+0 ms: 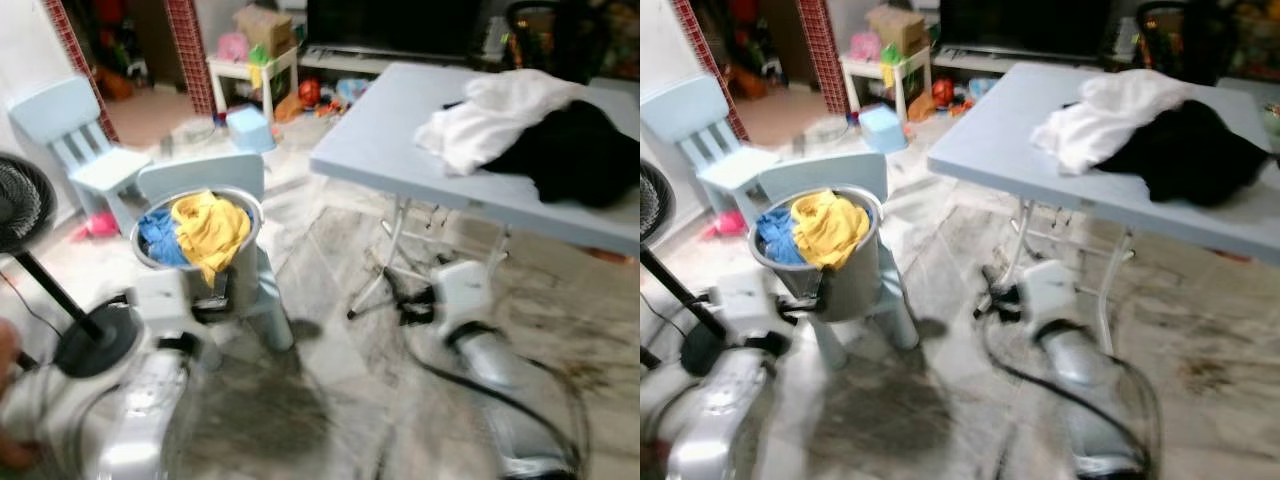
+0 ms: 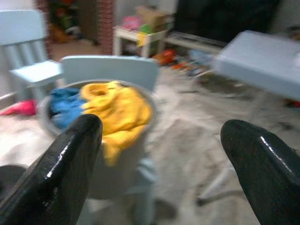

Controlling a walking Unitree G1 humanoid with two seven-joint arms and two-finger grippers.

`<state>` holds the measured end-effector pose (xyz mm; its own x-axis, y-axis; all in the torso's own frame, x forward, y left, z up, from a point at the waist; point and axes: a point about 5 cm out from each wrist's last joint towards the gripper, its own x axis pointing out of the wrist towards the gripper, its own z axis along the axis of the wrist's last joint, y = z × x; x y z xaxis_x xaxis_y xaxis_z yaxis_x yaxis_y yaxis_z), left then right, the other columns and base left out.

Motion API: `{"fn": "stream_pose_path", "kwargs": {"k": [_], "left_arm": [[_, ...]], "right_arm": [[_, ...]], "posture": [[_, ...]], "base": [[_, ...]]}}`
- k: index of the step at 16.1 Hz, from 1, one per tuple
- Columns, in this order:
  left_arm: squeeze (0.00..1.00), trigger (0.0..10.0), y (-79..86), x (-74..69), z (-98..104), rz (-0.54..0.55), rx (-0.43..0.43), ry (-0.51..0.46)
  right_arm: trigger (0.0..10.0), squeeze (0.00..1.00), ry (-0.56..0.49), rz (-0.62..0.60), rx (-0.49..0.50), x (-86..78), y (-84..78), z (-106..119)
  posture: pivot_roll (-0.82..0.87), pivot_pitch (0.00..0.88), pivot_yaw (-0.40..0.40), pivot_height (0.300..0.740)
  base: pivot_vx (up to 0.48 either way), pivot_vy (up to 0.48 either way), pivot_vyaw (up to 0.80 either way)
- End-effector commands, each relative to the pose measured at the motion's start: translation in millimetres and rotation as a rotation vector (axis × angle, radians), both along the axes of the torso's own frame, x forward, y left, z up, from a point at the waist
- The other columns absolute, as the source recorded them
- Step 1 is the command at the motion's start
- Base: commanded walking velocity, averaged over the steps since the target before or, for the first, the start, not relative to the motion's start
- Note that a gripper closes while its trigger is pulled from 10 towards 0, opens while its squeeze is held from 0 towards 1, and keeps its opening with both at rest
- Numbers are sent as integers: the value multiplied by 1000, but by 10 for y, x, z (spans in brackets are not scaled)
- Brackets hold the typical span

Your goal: Hang hanger

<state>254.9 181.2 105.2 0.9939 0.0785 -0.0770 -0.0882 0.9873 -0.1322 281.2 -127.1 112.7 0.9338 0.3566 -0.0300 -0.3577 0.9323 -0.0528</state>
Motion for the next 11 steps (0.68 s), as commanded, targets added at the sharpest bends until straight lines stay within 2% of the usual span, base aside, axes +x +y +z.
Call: {"fn": "stream_pose_path", "kwargs": {"k": [1, 4, 7, 9, 11], "left_arm": [[0, 10000, -83, 20, 47, -27, -16, -22], [0, 10000, -98, 8, 28, -28, -25, -14], [0, 10000, -99, 4, 21, -26, -29, -12], [0, 10000, -104, 1, 14, -25, -32, -9], [0, 10000, -105, 10, 14, -24, -33, -7]], "right_arm": [[10000, 0, -6, -9, -28, -11, -83, 3], [10000, 0, -6, -8, -27, -12, -87, 3], [10000, 0, -10, 1, -32, -3, -84, 8], [10000, 0, -10, 5, -33, -4, -76, 6], [10000, 0, -9, 6, -33, 6, -73, 13]], "posture": [[-66, 0, -15, 740], [-65, 0, -20, 740], [-64, 0, -22, 740], [-63, 0, -24, 740], [-65, 0, -27, 740]], "base": [[398, 0, 800], [391, 0, 681], [391, 0, 0], [382, 0, 616], [381, 0, 0]]}}
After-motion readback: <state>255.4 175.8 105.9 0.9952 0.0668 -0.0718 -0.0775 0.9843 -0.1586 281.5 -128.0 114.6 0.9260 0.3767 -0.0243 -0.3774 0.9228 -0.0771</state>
